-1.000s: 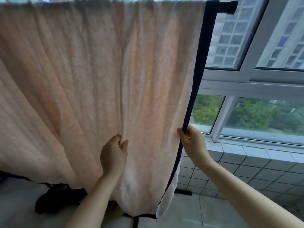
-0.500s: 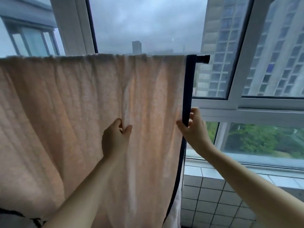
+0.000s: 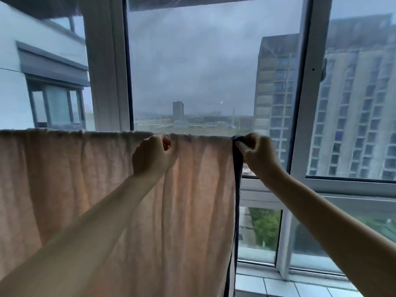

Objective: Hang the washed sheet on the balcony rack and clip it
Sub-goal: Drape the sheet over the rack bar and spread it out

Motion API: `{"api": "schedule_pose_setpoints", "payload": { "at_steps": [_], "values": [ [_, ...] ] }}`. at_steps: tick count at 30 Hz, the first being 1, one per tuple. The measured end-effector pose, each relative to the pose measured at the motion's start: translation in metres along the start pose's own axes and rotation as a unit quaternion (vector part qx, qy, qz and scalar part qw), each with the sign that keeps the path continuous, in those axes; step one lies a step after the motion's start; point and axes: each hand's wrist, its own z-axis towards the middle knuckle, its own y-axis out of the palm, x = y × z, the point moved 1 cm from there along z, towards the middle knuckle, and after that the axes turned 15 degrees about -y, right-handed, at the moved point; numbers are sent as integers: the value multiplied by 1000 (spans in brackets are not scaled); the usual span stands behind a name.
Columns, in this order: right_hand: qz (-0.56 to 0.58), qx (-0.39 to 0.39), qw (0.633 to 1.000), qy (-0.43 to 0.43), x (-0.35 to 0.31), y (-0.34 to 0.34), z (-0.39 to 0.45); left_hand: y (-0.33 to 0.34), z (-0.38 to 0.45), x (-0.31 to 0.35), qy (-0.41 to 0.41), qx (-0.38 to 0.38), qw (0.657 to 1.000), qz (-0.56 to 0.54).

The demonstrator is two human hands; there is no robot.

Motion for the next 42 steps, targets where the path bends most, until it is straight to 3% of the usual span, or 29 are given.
{"api": "schedule_pose_setpoints", "payload": {
  "at_steps": [6,12,16,20,26,32,36,39,42],
  "values": [
    [-71,-29,997,0,14,-12,-1,-5,19,-8,-45,74,996,13],
    [-227,-49,967,-100,-5,-11,-12,5,-8,-34,20,22,998,59],
    [-257,-29,955,-149,-24,4,-8,0,-2,-42,12,24,999,32],
    [-255,-63,943,-207,-39,28,-7,-10,8,-53,21,36,999,21],
    [-219,-137,952,-163,-50,80,-20,-31,20,-102,-35,47,998,28],
    [-258,-218,936,-99,-68,136,-42,-51,42,-178,-105,86,990,41],
    [-325,-235,914,-62,-85,175,-48,-57,57,-220,-153,29,985,68],
    [-369,-230,900,-41,-93,192,-51,-55,61,-235,-138,-14,980,141],
    [-405,-231,885,-12,-88,204,-57,-52,60,-247,-88,-30,987,134]
  ]
}}
